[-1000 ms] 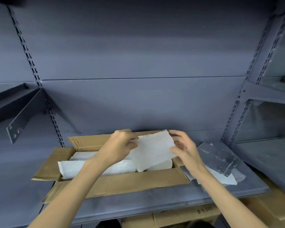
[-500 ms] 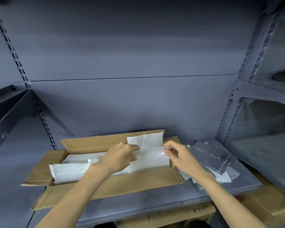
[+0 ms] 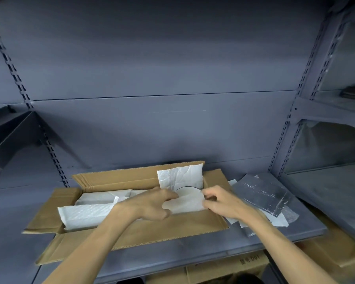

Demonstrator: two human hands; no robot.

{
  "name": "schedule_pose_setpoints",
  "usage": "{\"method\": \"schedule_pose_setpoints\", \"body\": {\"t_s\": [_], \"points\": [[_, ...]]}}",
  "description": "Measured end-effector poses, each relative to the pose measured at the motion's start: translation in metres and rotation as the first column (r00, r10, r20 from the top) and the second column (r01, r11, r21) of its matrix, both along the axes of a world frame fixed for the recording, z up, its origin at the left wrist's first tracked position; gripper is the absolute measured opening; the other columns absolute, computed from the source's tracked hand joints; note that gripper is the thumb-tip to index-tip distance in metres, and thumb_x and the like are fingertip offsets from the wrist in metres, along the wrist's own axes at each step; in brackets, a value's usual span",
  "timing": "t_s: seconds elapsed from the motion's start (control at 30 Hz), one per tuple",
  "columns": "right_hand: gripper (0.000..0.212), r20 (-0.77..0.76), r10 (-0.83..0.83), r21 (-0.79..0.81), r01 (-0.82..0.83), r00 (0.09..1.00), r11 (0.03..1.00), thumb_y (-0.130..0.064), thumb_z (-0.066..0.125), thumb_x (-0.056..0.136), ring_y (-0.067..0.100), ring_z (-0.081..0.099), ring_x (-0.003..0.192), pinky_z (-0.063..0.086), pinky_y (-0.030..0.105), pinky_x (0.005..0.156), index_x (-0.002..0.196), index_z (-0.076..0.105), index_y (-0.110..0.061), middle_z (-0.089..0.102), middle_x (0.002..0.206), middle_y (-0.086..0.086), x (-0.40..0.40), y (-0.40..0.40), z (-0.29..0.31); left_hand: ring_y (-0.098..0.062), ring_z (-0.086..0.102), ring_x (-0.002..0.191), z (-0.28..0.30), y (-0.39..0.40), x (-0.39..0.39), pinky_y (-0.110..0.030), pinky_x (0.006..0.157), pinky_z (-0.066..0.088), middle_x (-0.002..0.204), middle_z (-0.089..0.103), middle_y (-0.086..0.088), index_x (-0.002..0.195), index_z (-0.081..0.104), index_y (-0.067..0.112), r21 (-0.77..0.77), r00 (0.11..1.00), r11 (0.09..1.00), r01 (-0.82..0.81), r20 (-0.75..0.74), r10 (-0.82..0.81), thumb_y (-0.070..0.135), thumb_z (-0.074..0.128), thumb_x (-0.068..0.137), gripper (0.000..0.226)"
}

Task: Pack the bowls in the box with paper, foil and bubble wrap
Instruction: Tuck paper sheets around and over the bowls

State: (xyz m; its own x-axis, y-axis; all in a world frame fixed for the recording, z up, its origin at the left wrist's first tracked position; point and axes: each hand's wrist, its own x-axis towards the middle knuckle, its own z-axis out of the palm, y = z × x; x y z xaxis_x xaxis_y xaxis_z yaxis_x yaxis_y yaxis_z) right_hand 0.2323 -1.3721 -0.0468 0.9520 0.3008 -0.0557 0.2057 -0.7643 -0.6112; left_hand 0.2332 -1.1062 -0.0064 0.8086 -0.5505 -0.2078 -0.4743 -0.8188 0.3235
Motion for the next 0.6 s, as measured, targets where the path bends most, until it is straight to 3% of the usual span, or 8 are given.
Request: {"method": "schedule_pose_setpoints", "body": {"t_s": [0.07,0.13,0.23,0.3,0.33,0.43,0.53,0.6], "points": [[0.018,0.049,-0.063,-0.015,0.064,0.997,0.998,-0.025,0.048,0.079,0.012,0.037,0.064,0.033,0.034,0.063,0.08,0.05,-0.007,0.057,0.074,0.016,0.002,-0.003,0.001,-0.019,0.057,0.108,-0.004,-0.006,0.002,-0.019,0.068,0.036,0.128,0.059,-0.008,0.121,0.054,0.015,-0.007,1.0,1.0,-0.019,0.012,0.02,0.029,0.051,0.096,0.029],[0.013,0.091,-0.087,-0.062,0.093,0.992,0.994,-0.021,0.049,0.08,0.014,0.04,0.065,0.041,0.035,0.068,0.072,0.048,-0.011,0.054,0.069,0.014,0.0,-0.003,0.002,-0.028,0.053,0.121,-0.008,-0.01,0.005,-0.03,0.082,0.04,0.133,0.058,-0.012,0.127,0.055,0.015,-0.023,0.999,0.999,-0.038,0.016,0.038,0.031,0.051,0.099,0.032],[0.018,0.167,-0.069,-0.245,0.11,0.983,0.963,-0.021,0.052,0.086,0.021,0.055,0.089,0.042,0.038,0.096,0.069,0.059,-0.021,0.064,0.078,0.004,-0.004,-0.002,0.002,-0.024,0.048,0.128,-0.012,-0.014,0.008,-0.032,0.098,0.042,0.138,0.055,0.0,0.14,0.051,0.027,-0.015,0.997,0.999,-0.044,0.064,0.044,0.033,0.054,0.099,0.041],[0.029,0.206,0.005,-0.299,0.058,0.979,0.953,-0.028,0.053,0.084,0.012,0.049,0.112,0.035,0.039,0.101,0.104,0.074,-0.027,0.067,0.107,-0.018,-0.006,0.0,0.002,-0.028,0.054,0.119,-0.016,-0.017,0.01,-0.033,0.09,0.044,0.124,0.062,-0.004,0.128,0.06,0.025,0.005,0.99,1.0,-0.02,0.139,0.019,0.026,0.054,0.099,0.03],[0.035,0.223,0.012,-0.234,0.042,0.975,0.971,-0.032,0.056,0.082,0.007,0.046,0.112,0.035,0.037,0.1,0.114,0.072,-0.033,0.061,0.108,-0.027,-0.007,0.001,0.003,-0.031,0.057,0.112,-0.018,-0.018,0.01,-0.033,0.083,0.043,0.116,0.063,-0.007,0.119,0.063,0.022,0.015,0.986,1.0,-0.01,0.164,0.007,0.024,0.054,0.098,0.023],[0.014,0.293,-0.04,-0.021,0.048,0.955,0.999,-0.038,0.064,0.088,0.002,0.049,0.102,0.043,0.033,0.092,0.101,0.07,-0.038,0.059,0.094,-0.027,-0.007,0.004,0.004,-0.03,0.058,0.106,-0.023,-0.022,0.007,-0.032,0.078,0.039,0.11,0.065,-0.008,0.117,0.062,0.021,0.022,0.968,1.0,0.008,0.249,-0.013,0.027,0.055,0.098,0.022],[0.01,0.364,-0.022,-0.092,0.059,0.931,0.994,-0.034,0.064,0.093,0.006,0.049,0.101,0.044,0.038,0.094,0.091,0.074,-0.032,0.063,0.097,-0.021,-0.004,0.004,0.0,-0.021,0.054,0.112,-0.027,-0.021,0.006,-0.034,0.09,0.039,0.119,0.066,0.004,0.129,0.059,0.026,-0.014,0.901,1.0,0.008,0.434,-0.001,0.033,0.054,0.098,0.032],[0.011,0.374,-0.026,-0.132,0.081,0.927,0.988,-0.032,0.066,0.093,0.007,0.047,0.103,0.042,0.039,0.098,0.094,0.076,-0.031,0.062,0.102,-0.021,0.0,0.003,-0.005,-0.019,0.053,0.11,-0.029,-0.017,0.007,-0.031,0.087,0.034,0.117,0.067,0.01,0.127,0.061,0.027,-0.042,0.861,0.999,0.009,0.508,0.014,0.03,0.053,0.099,0.029]]}}
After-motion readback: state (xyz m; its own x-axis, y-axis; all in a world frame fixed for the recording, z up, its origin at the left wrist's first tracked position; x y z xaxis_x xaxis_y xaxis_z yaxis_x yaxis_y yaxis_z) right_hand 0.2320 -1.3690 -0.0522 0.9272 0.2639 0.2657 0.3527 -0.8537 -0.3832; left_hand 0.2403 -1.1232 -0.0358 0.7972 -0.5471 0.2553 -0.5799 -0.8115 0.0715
